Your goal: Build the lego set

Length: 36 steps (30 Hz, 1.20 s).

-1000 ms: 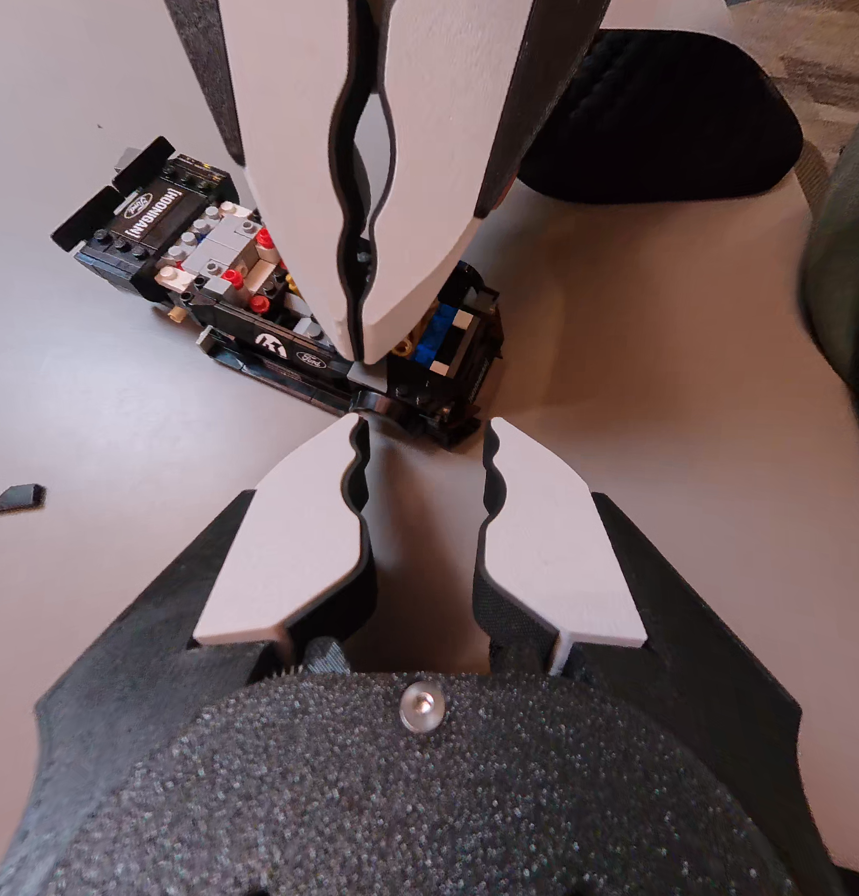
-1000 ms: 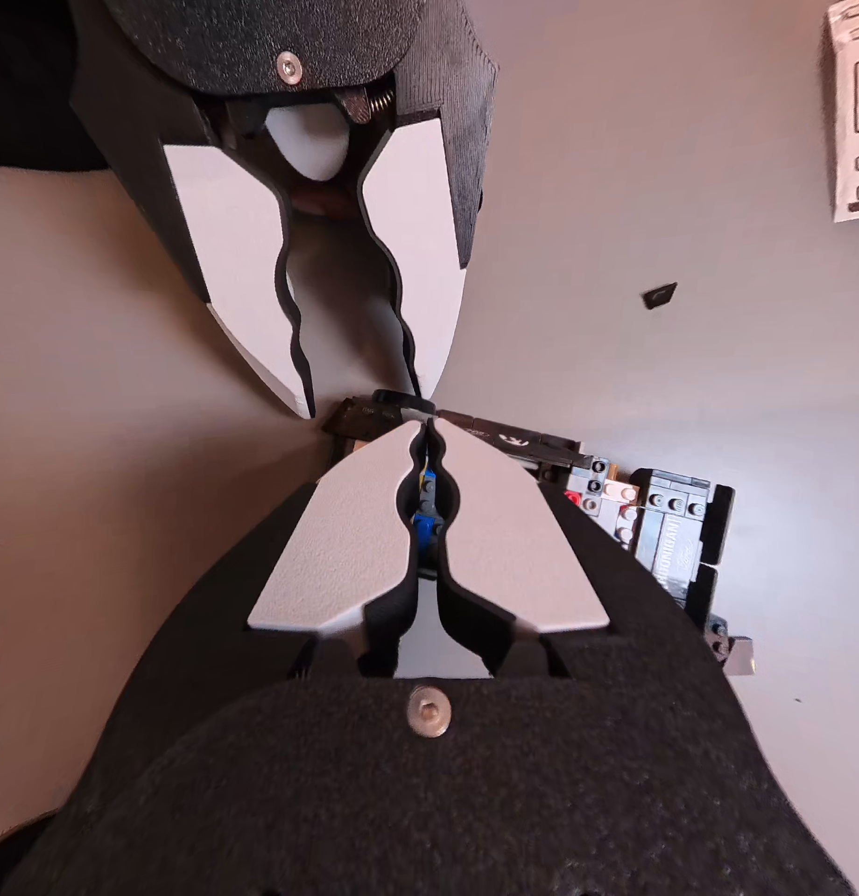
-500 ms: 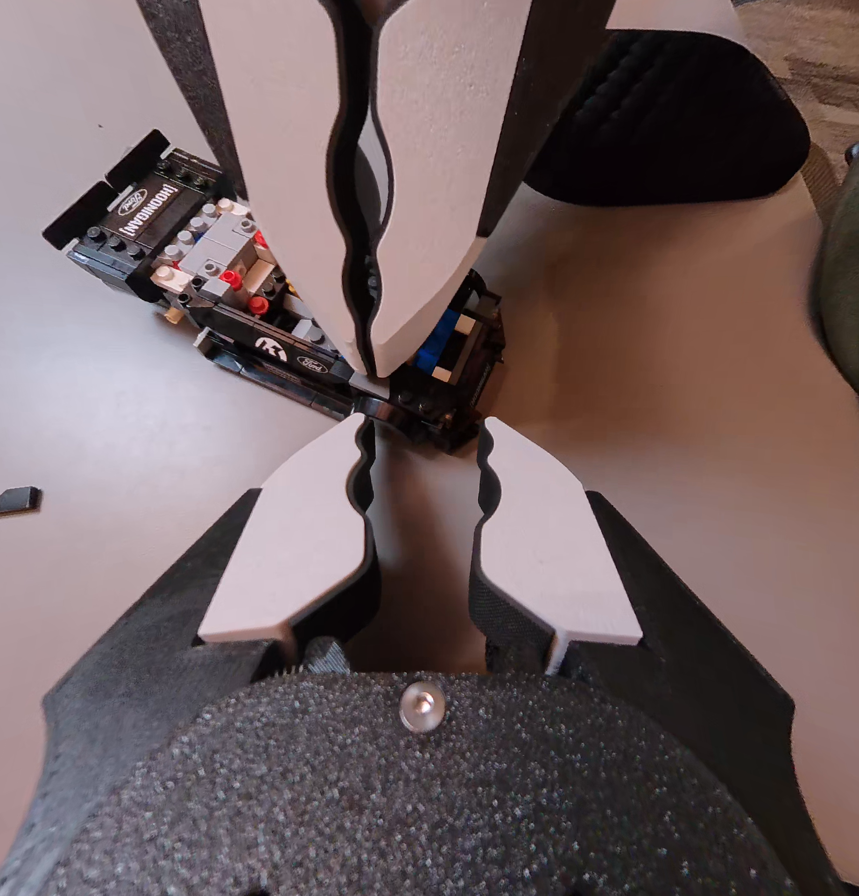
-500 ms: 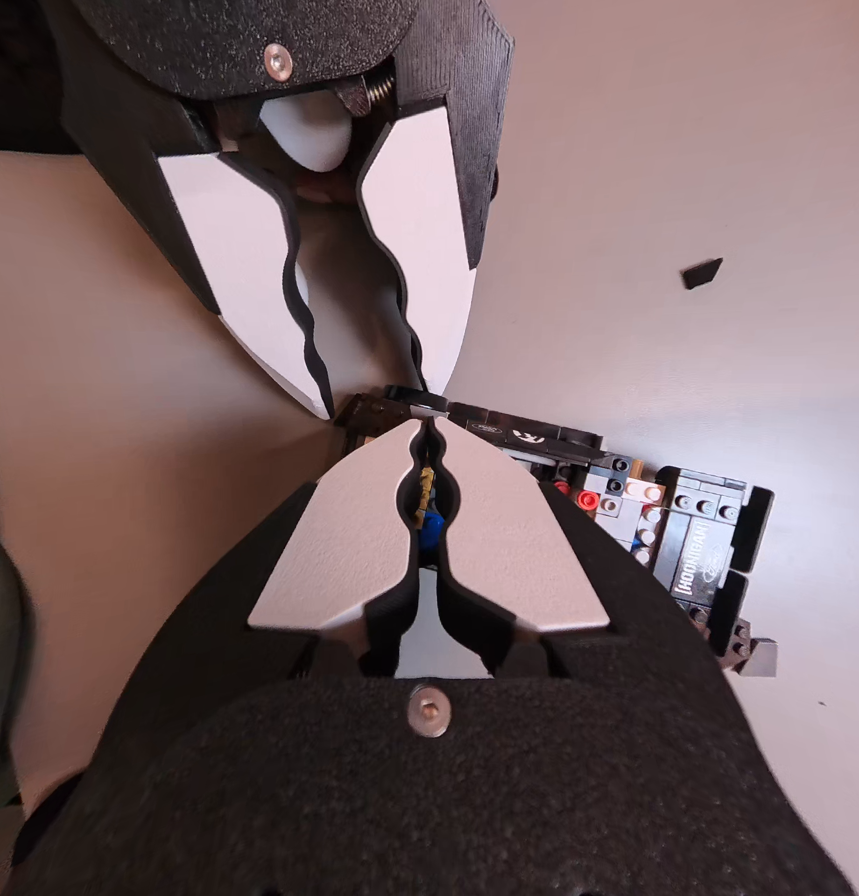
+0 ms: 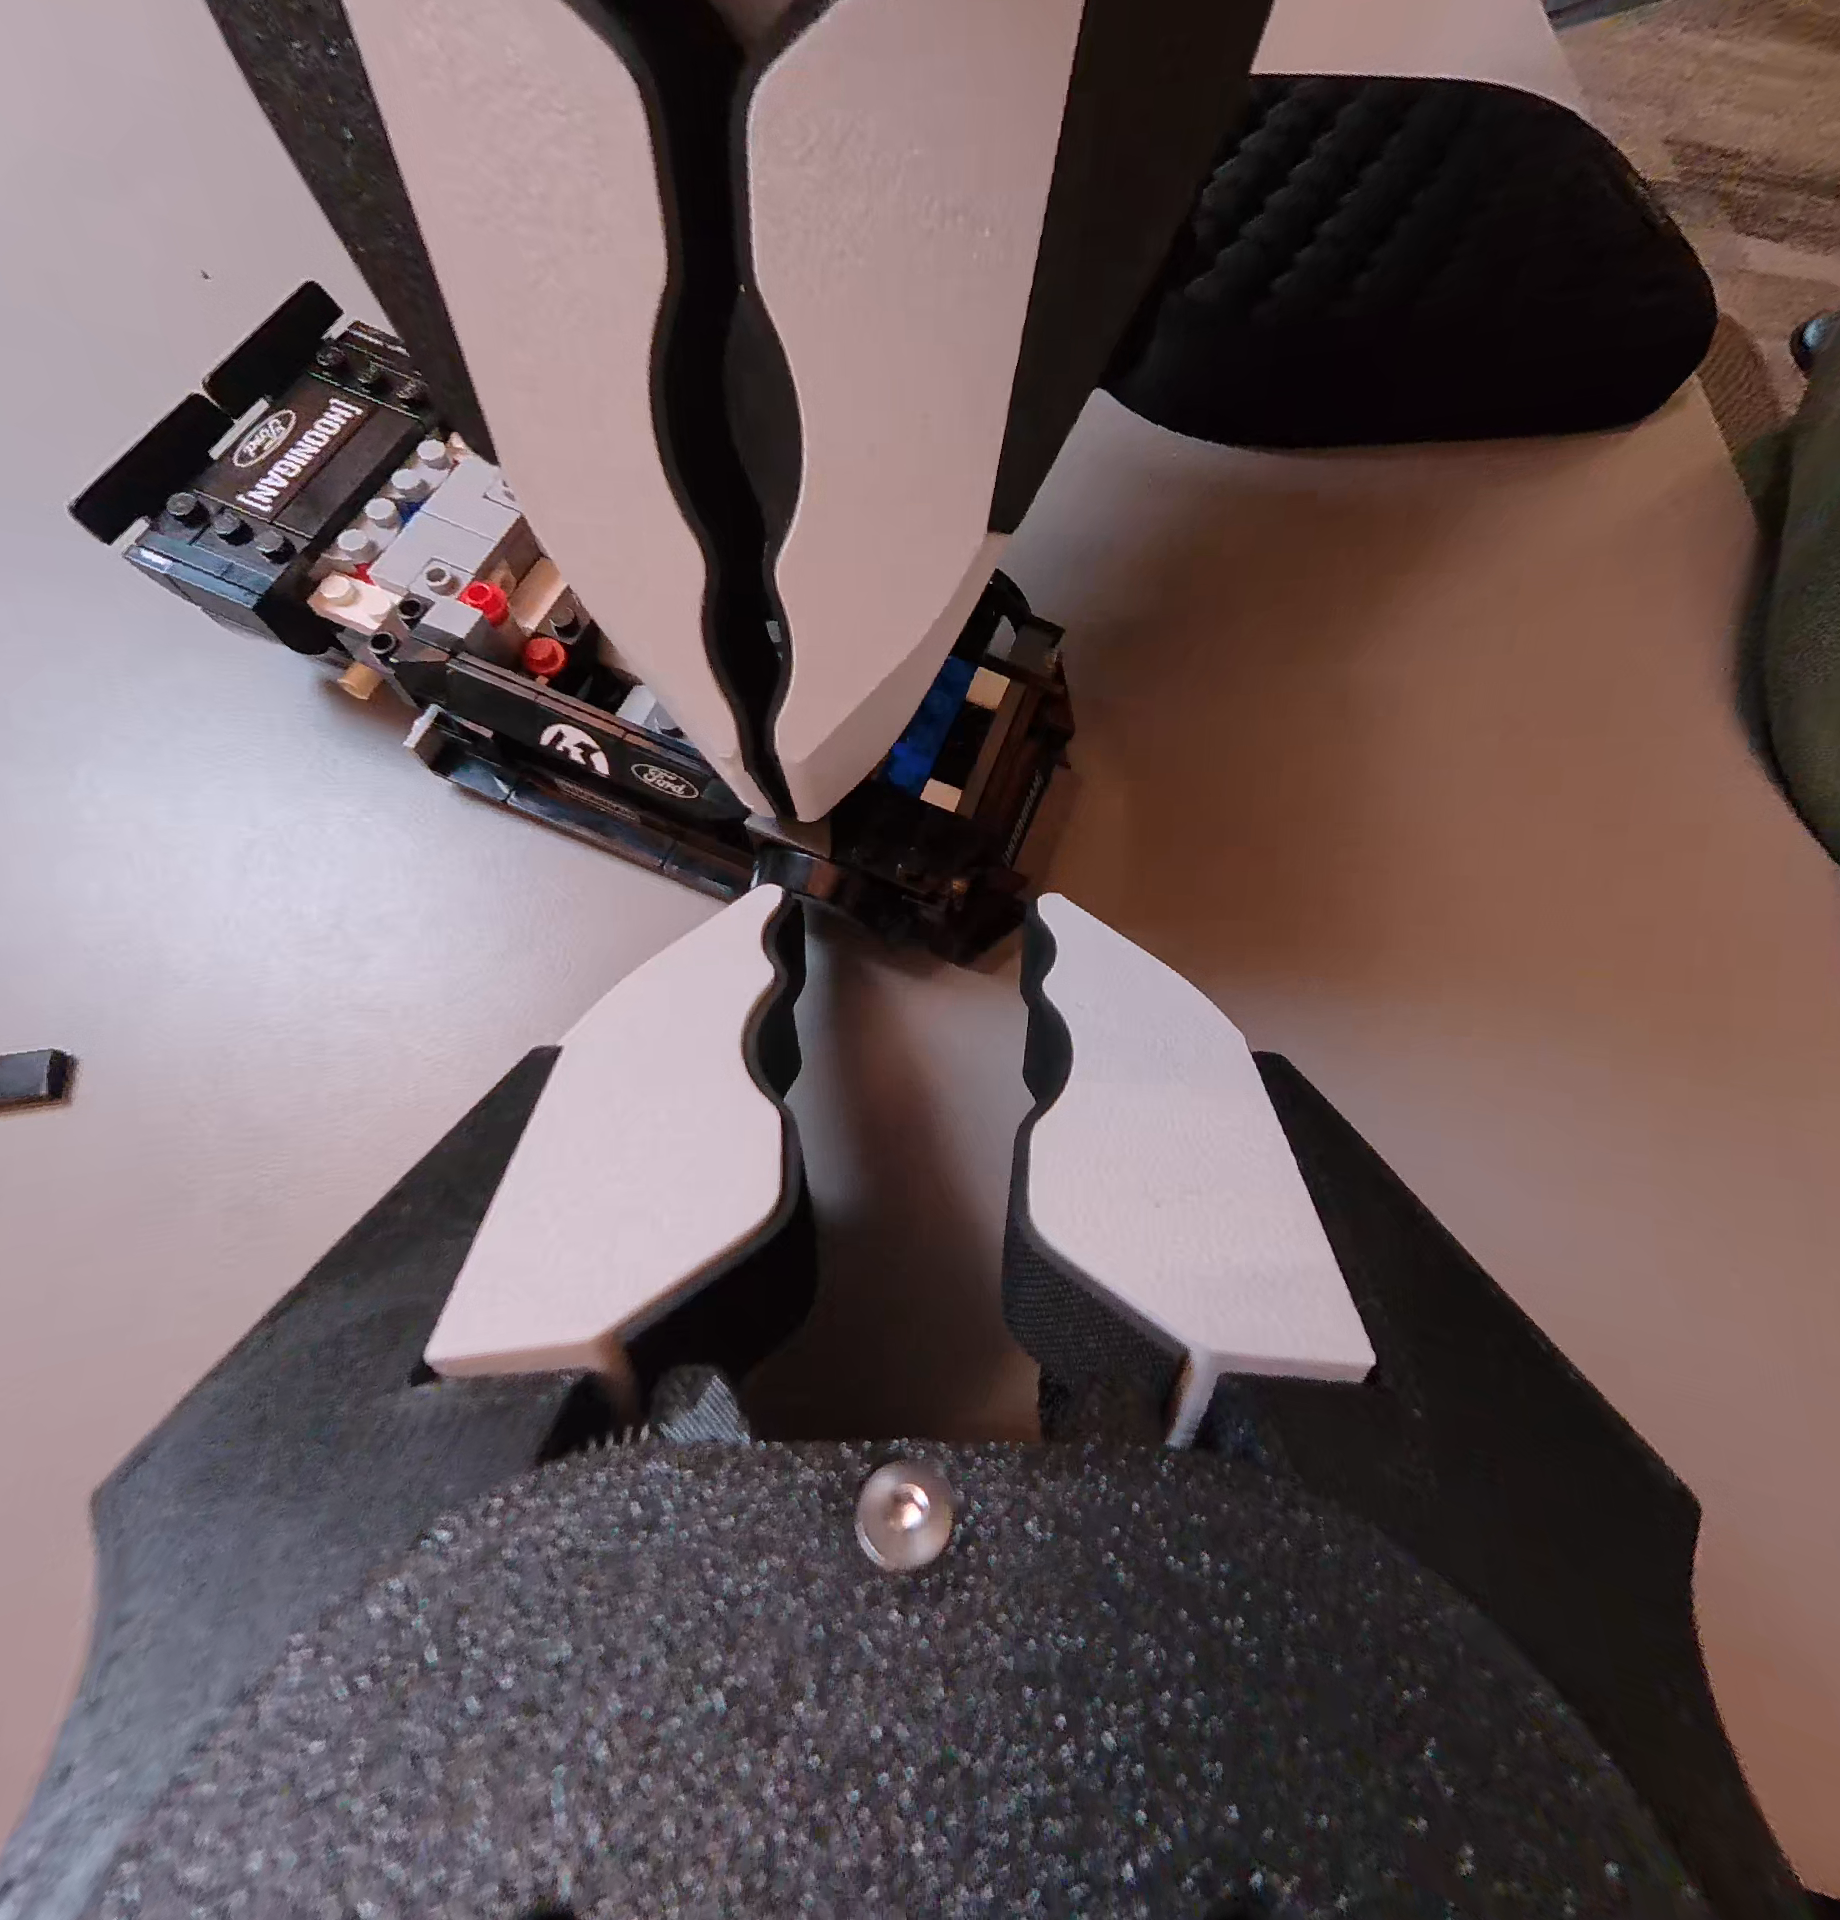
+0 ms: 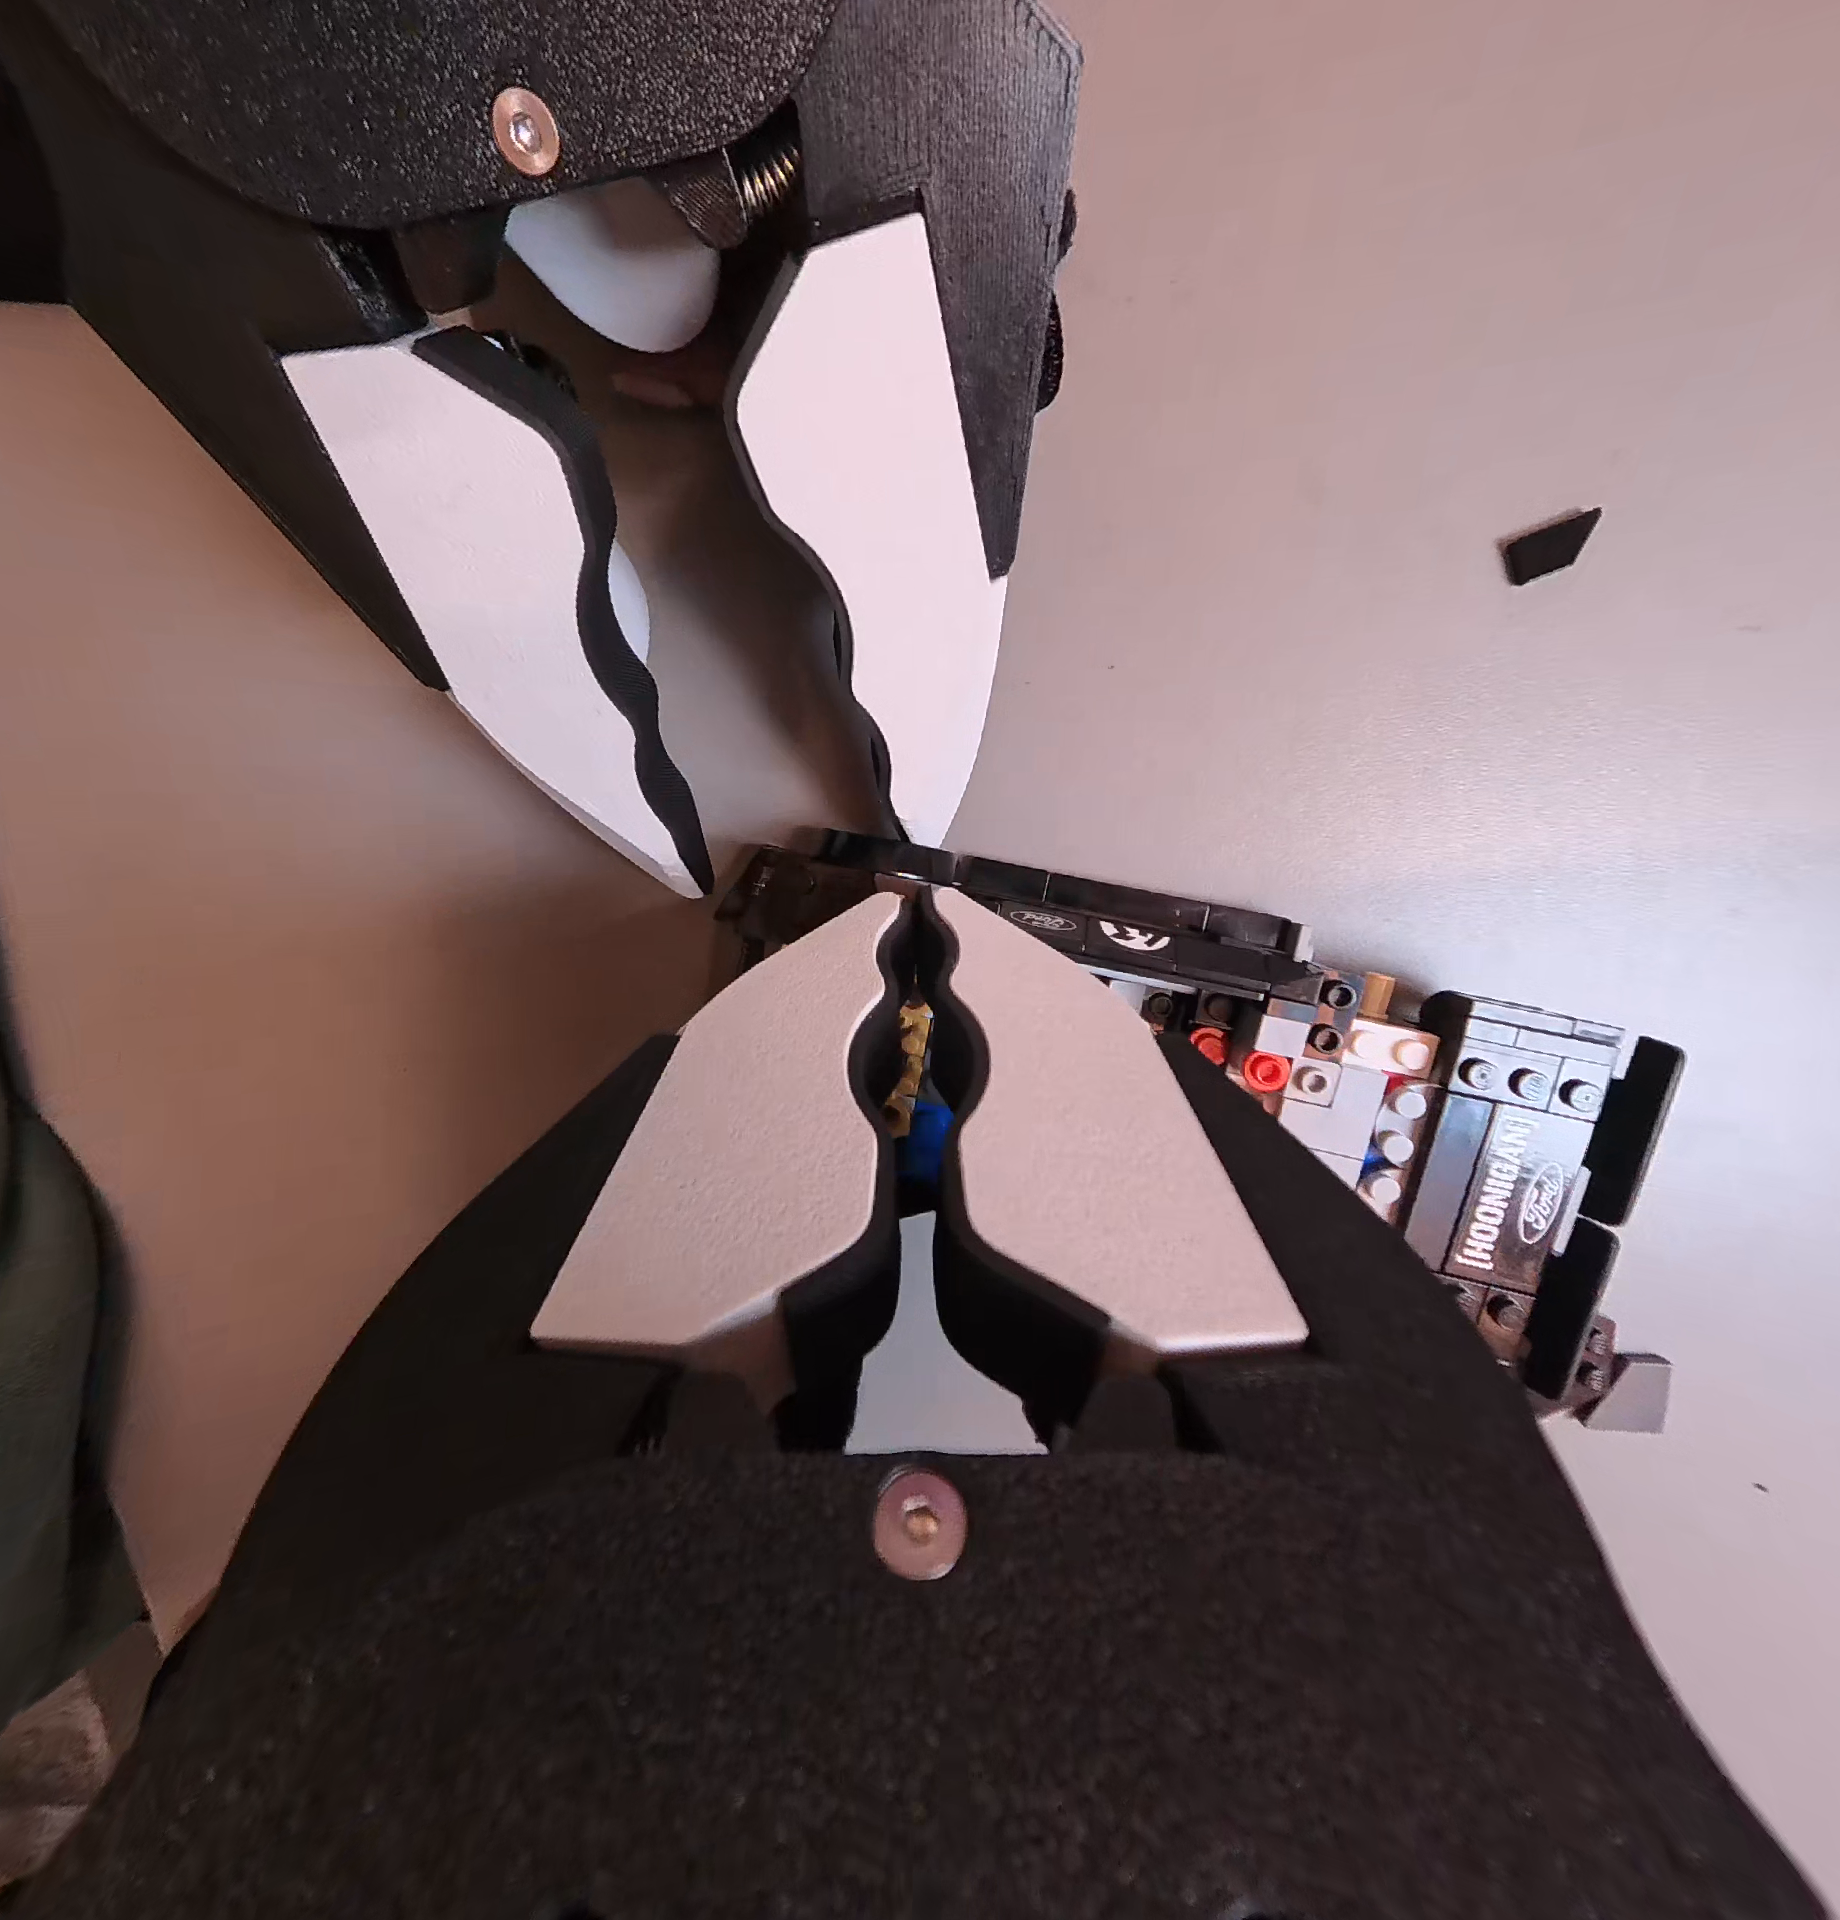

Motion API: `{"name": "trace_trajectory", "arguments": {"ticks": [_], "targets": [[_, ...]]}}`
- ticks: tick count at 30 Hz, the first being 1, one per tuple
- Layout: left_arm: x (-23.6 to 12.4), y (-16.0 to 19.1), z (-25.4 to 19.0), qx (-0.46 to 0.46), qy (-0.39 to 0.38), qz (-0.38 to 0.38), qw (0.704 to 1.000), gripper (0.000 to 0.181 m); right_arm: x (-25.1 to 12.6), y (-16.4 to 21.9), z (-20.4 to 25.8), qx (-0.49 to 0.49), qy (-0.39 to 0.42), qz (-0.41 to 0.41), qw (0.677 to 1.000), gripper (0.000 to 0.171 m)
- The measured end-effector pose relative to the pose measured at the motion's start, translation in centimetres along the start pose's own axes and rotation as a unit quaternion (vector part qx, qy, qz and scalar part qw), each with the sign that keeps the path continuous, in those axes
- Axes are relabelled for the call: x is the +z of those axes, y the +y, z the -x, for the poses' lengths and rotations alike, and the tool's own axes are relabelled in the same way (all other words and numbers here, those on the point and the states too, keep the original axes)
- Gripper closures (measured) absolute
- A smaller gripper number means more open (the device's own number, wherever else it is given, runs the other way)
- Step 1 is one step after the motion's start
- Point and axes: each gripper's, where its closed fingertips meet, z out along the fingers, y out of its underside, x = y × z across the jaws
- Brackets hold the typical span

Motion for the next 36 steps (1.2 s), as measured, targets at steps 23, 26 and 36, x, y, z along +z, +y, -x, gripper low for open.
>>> {"name": "trace_trajectory", "arguments": {"ticks": [23, 26, 36], "targets": [[0.9, -0.5, -1.4, 0.045, 0.001, 0.006, 0.999, 0.142, -1.5, 1.1, 0.2, 0.031, 0.021, -0.055, 0.998, 0.171], [1.1, -0.4, -1.6, 0.053, 0.002, 0.015, 0.998, 0.142, -1.0, 1.5, 0.2, 0.015, 0.029, -0.023, 0.999, 0.171], [1.2, -0.3, -1.7, 0.051, 0.007, 0.014, 0.999, 0.142, -0.8, 1.7, 0.3, -0.004, 0.034, 0.011, 0.999, 0.171]]}}
